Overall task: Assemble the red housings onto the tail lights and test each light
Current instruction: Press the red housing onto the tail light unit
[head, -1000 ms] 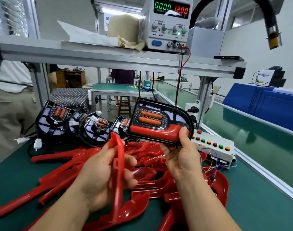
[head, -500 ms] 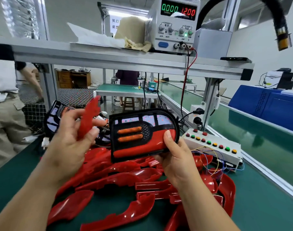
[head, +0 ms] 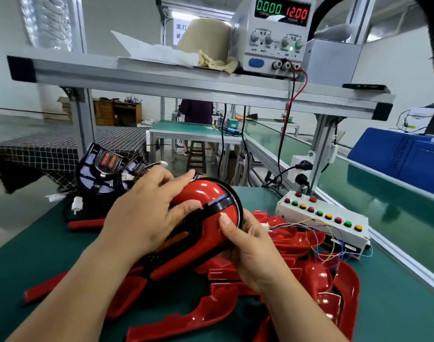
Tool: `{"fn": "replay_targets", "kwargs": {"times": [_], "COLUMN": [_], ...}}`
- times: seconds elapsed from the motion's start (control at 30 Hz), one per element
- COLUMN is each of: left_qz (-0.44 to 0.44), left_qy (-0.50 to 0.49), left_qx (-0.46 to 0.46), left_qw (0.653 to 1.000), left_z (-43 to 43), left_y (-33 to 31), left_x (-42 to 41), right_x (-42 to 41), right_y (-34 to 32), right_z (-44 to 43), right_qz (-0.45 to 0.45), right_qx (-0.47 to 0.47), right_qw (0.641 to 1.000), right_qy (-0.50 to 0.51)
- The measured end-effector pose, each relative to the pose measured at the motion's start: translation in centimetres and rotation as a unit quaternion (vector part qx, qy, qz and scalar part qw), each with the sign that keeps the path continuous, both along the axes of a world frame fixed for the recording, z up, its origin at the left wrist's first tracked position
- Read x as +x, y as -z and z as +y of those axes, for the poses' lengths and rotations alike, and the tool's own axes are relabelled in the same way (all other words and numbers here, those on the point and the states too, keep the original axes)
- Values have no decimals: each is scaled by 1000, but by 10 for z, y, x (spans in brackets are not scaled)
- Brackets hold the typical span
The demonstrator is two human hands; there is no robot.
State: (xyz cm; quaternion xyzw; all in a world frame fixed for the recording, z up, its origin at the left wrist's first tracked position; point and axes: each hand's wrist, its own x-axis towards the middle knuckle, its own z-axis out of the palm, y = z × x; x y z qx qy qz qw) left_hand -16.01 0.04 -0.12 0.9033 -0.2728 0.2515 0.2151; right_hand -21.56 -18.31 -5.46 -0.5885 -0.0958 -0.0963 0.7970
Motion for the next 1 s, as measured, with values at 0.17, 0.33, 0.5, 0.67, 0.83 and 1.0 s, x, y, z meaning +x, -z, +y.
{"fn": "replay_targets", "kwargs": {"times": [0.17,0.33,0.5,0.67,0.83,1.0], "left_qz": [-42,-59,-106,-116,-135,-133], "left_qy": [-9,12,46,71,70,69], "left_qx": [11,-7,-23,-68,-80,-81], "left_qw": [999,998,993,988,985,985], "left_z": [-7,0,0,3,-5,-7], "left_y": [-2,1,3,7,10,12], "left_x": [0,3,3,2,0,0], "right_x": [-1,0,0,1,-1,0], "right_y": [-3,-2,1,1,0,2], "right_z": [-2,0,3,4,6,6], "right_qz": [14,17,19,18,18,21], "right_qx": [35,38,44,54,66,65], "right_qw": [999,999,998,998,997,997], "right_qy": [-21,-27,-35,-35,-44,-38]}}
